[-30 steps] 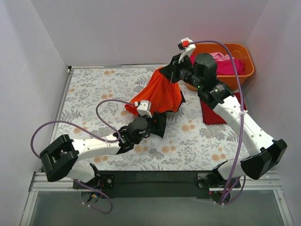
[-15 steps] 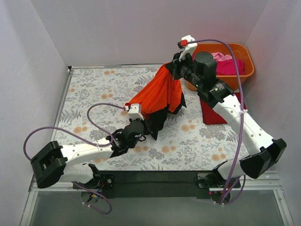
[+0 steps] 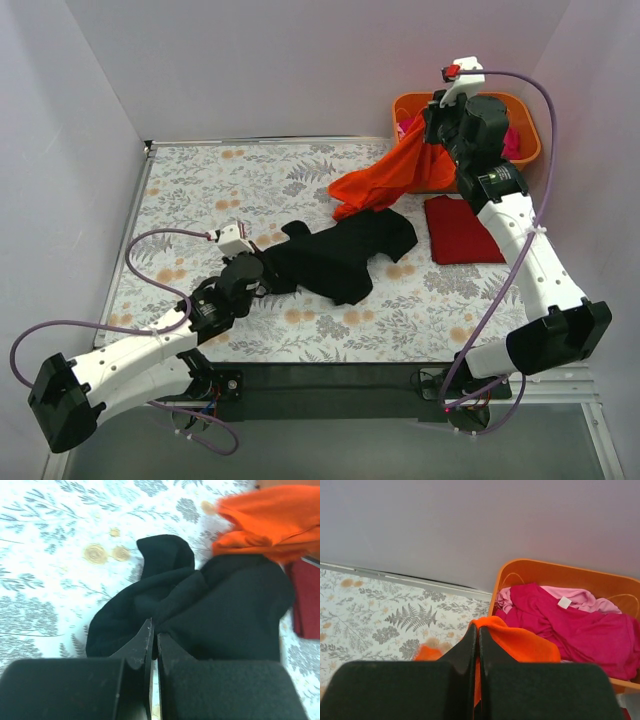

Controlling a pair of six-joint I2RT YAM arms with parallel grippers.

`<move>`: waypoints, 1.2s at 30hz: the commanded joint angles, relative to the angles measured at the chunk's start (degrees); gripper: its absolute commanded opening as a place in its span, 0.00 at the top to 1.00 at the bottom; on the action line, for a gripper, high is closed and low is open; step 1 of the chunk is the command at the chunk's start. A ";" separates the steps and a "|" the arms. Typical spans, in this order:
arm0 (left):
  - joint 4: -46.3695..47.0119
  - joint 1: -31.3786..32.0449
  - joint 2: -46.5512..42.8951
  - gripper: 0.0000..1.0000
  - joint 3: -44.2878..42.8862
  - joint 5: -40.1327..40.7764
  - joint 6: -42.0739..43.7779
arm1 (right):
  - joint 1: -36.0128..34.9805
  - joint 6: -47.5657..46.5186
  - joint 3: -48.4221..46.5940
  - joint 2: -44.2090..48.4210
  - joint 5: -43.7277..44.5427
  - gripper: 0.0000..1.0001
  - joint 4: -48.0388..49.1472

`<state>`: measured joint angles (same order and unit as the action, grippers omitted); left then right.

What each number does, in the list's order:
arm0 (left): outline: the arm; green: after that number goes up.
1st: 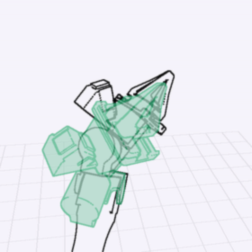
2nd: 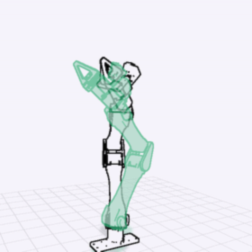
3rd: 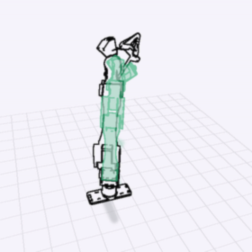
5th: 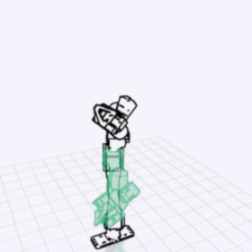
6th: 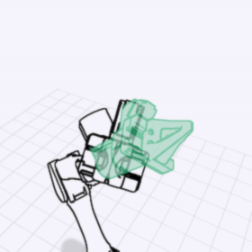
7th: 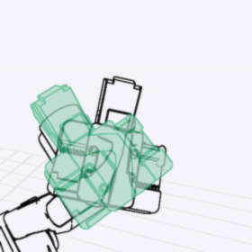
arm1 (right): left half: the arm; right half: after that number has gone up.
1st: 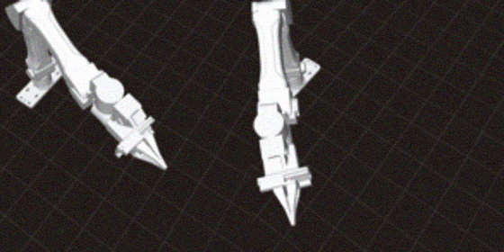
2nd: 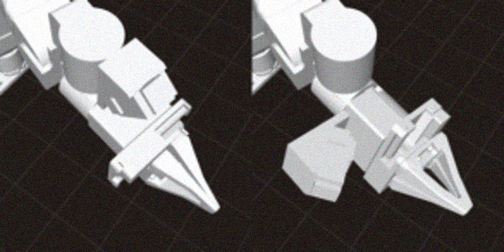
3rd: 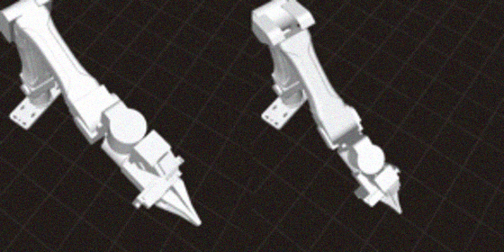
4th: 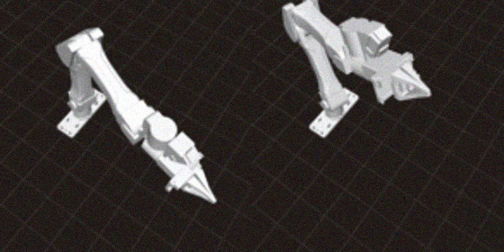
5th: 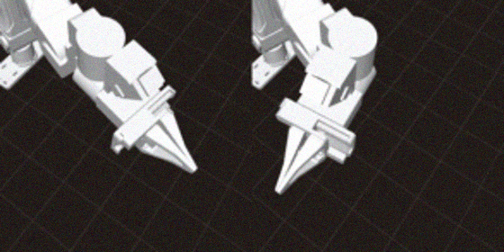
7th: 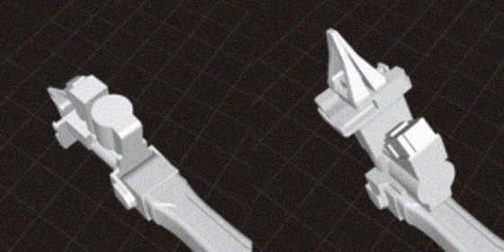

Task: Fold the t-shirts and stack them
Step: Move the tshirt to the center of the board, then flatten the tshirt out

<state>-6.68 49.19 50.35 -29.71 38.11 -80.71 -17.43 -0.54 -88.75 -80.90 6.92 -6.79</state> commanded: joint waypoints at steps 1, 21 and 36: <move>-5.35 -2.69 -1.57 1.00 -3.41 2.14 2.04 | 2.57 -0.96 0.86 2.51 -0.59 0.99 5.20; -8.18 -20.01 -2.80 1.00 -3.69 -1.19 17.43 | 21.55 2.10 -29.46 -16.38 -0.93 0.99 33.93; -7.03 -20.01 -2.80 0.31 -2.28 -4.27 18.83 | 24.20 8.62 -10.58 -23.00 -15.55 0.57 13.66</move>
<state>-14.50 29.39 48.16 -31.48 34.59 -62.70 6.98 7.20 -100.86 -107.22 -6.42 15.99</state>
